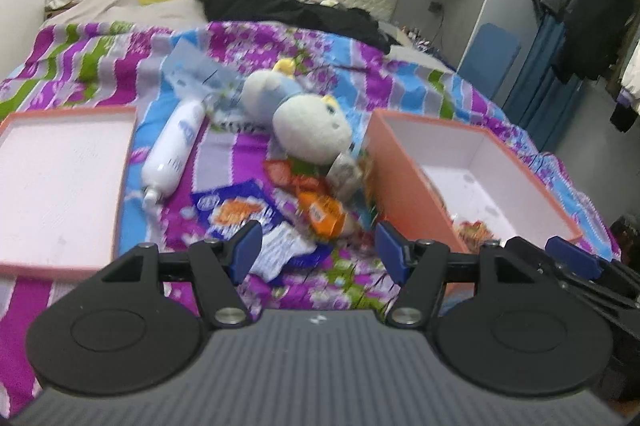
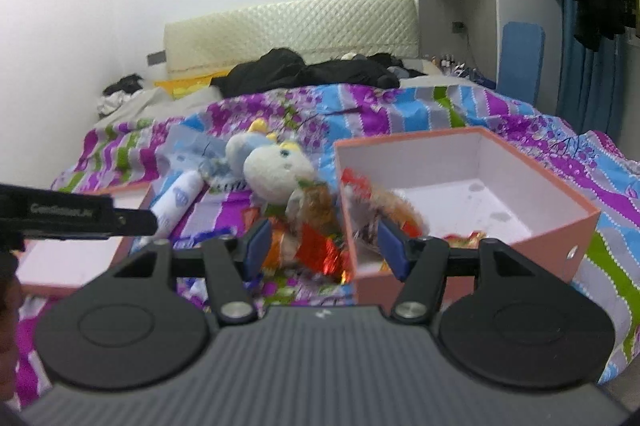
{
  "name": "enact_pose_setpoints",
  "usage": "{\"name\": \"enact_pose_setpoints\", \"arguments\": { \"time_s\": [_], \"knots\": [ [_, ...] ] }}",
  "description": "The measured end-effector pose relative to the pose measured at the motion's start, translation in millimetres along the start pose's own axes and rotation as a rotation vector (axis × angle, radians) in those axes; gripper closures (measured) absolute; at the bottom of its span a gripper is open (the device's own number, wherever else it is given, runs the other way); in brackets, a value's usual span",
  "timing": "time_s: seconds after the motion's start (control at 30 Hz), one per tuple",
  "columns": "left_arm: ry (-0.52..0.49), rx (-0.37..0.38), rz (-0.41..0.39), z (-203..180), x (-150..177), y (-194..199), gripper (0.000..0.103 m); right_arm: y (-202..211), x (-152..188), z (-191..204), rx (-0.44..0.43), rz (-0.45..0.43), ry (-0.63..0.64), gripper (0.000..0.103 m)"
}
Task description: Organize snacks
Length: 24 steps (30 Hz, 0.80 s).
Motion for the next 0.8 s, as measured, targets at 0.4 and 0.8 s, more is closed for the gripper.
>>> {"name": "enact_pose_setpoints", "arguments": {
  "time_s": [0.4,0.8],
  "knots": [
    [0.103,-0.007,0.081,50,47,-8,0.034,-10,44,52,-0.012,0.061,0.150,0.042],
    [0.249,0.082,0.163,83,44,-90,0.028,-93,61,71,0.114,0.070,0.401,0.046]
  ]
}}
Point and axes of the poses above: each gripper's, at about its wrist camera, not at the fingertips, and y roughly against the way its jaws point, z to its left, x to its underside, the point moved 6 cm from there along -y, roughly the way its jaws point
